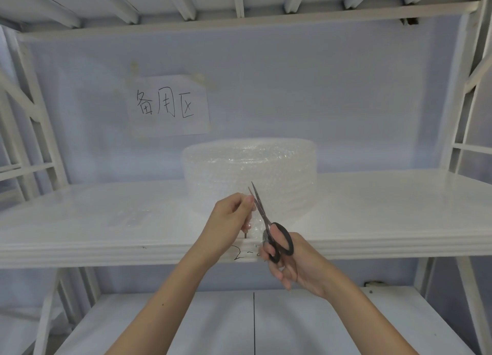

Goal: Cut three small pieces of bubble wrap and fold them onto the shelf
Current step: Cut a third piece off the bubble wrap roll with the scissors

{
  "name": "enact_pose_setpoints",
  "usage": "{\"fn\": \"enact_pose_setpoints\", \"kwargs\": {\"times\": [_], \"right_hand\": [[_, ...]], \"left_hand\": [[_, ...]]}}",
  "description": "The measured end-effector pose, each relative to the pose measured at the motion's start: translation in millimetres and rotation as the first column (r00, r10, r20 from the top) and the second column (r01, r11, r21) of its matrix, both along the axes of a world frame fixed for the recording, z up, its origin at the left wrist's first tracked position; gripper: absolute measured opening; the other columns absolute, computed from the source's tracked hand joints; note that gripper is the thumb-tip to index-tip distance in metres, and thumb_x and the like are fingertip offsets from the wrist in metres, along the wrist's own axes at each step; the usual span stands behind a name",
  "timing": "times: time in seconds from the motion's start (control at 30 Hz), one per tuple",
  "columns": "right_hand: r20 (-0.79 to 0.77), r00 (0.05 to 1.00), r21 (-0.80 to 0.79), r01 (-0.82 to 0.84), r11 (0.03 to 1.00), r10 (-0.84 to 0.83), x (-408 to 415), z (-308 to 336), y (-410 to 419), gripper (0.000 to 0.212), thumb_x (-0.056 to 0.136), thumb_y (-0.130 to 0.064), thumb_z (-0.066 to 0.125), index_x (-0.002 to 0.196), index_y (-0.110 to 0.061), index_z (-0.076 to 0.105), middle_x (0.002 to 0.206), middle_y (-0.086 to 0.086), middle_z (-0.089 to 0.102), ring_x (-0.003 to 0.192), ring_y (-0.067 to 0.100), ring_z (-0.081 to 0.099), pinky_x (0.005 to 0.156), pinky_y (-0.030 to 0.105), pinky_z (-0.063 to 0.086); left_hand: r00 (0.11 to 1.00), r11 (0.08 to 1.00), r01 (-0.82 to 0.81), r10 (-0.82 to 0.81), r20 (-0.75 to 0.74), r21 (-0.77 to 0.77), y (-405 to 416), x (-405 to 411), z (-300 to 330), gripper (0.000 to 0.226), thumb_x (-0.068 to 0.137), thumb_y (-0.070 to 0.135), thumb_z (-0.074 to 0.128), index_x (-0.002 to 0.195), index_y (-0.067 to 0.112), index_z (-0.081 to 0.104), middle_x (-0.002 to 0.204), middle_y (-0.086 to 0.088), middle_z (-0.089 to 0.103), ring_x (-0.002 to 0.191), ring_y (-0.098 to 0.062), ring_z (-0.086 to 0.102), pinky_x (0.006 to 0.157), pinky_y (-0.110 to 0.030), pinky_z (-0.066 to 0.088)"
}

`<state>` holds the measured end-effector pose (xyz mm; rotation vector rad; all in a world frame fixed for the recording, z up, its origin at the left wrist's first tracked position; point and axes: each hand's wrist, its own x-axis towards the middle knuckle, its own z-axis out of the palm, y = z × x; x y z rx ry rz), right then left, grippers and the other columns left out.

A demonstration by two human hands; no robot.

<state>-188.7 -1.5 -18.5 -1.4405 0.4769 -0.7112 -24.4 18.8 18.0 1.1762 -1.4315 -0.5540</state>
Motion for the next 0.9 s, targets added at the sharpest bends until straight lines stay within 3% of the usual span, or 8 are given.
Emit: {"fn": "enact_pose_setpoints", "kwargs": {"times": [0.27, 0.4, 0.6, 0.77, 0.9], "right_hand": [[0.010, 1.000, -0.050, 0.018, 0.999, -0.018, 3.6, 12.1, -4.6, 0.052, 0.066, -0.062, 0.066, 0.064, -0.012, 0.052, 0.076, 0.008, 0.055, 0.037, 0.013, 0.045, 0.030, 0.019, 0.038], [0.027, 0.999, -0.048, 0.031, 0.998, -0.030, 2.7, 11.6, -3.1, 0.047, 0.075, -0.055, 0.064, 0.061, -0.012, 0.053, 0.074, 0.010, 0.053, 0.033, 0.011, 0.045, 0.029, 0.018, 0.037], [0.009, 0.999, -0.034, 0.036, 0.999, -0.035, 5.0, 15.3, -7.1, 0.058, 0.079, -0.063, 0.057, 0.087, -0.006, 0.054, 0.069, 0.006, 0.051, 0.043, 0.016, 0.046, 0.032, 0.022, 0.039], [-0.006, 0.999, -0.094, 0.052, 0.994, -0.053, 3.5, 21.6, -4.3, 0.049, 0.077, -0.054, 0.056, 0.069, -0.007, 0.047, 0.060, 0.003, 0.050, 0.035, 0.012, 0.043, 0.031, 0.020, 0.037], [-0.005, 1.000, -0.090, 0.023, 0.996, -0.024, 2.5, 24.7, -5.2, 0.053, 0.080, -0.059, 0.055, 0.068, -0.008, 0.048, 0.056, -0.001, 0.052, 0.036, 0.012, 0.044, 0.032, 0.021, 0.038]], "left_hand": [[0.999, 0.999, 0.044, -0.044, 0.003, -0.019, 4.8, -2.8, 1.2, 0.030, 0.102, 0.021, 0.048, 0.078, 0.007, 0.060, 0.059, 0.003, 0.052, 0.052, -0.008, 0.049, 0.056, -0.022, 0.047], [0.998, 0.998, 0.060, -0.060, -0.003, -0.020, 5.8, -2.5, 0.0, 0.030, 0.102, 0.021, 0.048, 0.079, 0.006, 0.060, 0.059, 0.002, 0.052, 0.052, -0.009, 0.049, 0.056, -0.022, 0.047], [0.993, 0.993, 0.120, -0.120, 0.023, -0.006, 7.6, -5.6, -4.2, 0.030, 0.102, 0.020, 0.050, 0.076, 0.010, 0.060, 0.063, -0.001, 0.050, 0.053, -0.011, 0.048, 0.057, -0.023, 0.045], [0.993, 0.993, 0.118, -0.118, 0.025, 0.002, 7.7, -1.2, -5.8, 0.030, 0.102, 0.021, 0.050, 0.076, 0.008, 0.059, 0.062, 0.001, 0.050, 0.055, -0.012, 0.049, 0.058, -0.025, 0.045], [0.991, 0.992, 0.121, -0.122, 0.048, 0.019, 7.5, -1.0, -7.1, 0.030, 0.102, 0.021, 0.051, 0.074, 0.011, 0.058, 0.062, 0.001, 0.051, 0.055, -0.012, 0.048, 0.058, -0.024, 0.046]]}}
